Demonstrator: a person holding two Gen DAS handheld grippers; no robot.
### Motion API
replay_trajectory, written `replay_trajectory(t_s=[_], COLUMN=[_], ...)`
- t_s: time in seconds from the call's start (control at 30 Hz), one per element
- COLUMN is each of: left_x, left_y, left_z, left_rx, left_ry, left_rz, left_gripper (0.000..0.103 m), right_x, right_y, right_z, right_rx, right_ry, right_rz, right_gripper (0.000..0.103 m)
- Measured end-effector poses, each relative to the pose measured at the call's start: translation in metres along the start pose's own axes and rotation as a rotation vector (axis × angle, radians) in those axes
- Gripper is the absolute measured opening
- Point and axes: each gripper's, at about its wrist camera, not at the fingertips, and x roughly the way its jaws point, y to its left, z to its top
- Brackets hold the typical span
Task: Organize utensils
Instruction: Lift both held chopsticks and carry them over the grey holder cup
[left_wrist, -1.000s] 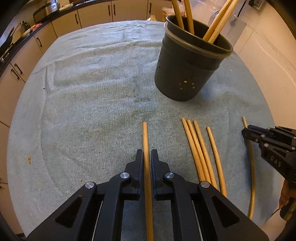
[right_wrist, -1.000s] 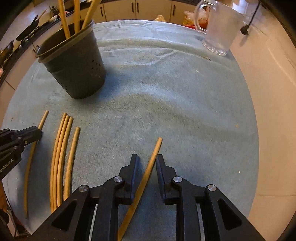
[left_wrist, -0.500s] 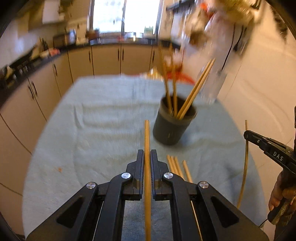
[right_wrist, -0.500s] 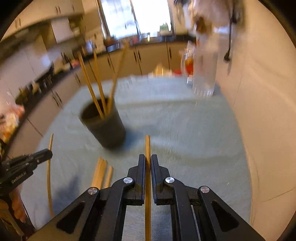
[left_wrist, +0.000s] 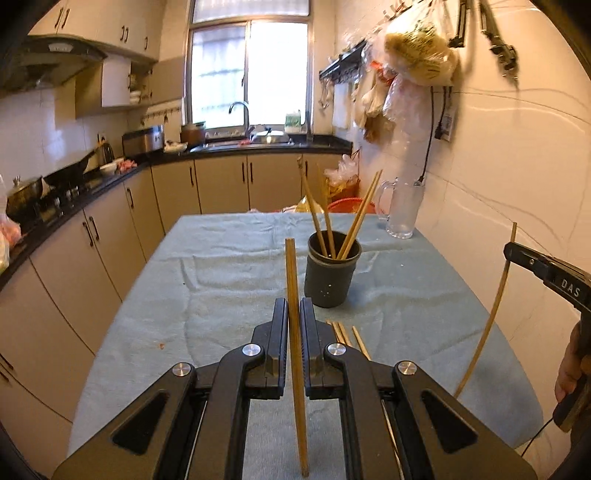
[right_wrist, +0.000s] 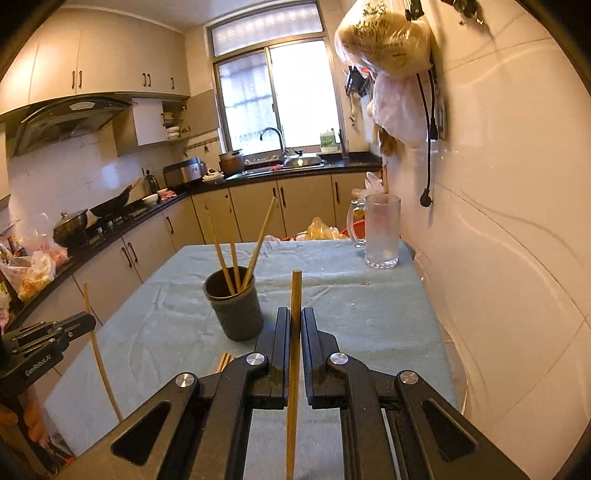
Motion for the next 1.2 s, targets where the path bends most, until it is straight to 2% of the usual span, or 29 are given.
replay_trajectory(t_s=[0.3,0.5,0.83,1.2], left_x=[-0.036,-0.046,-0.032,0.02], left_y=[0.0,0.005,0.019,0.012], left_z=[-0.008,0.007,0.064,0.158], left_rx=[-0.006,-0.021,-0.077,-0.127], left_ry=[-0.048,-0.088,-0.103,-0.148], left_rz=[-0.007,-0.013,-0.079,-0.105], left_gripper=[0.006,0.006,0.006,0.006], right_x=[-0.036,-0.04,-0.023,0.014], right_y=[0.008,0.011,0.009,0.019], right_z=[0.0,0.009,0.043,0.112], right_rx=[-0.012,-0.01,0.031,0.113], right_ry=[-0.05,-0.073,-0.09,-0.22], right_rz=[0.027,0.035,0.079,0.158], right_gripper=[0.006,0.006,0.006,0.006])
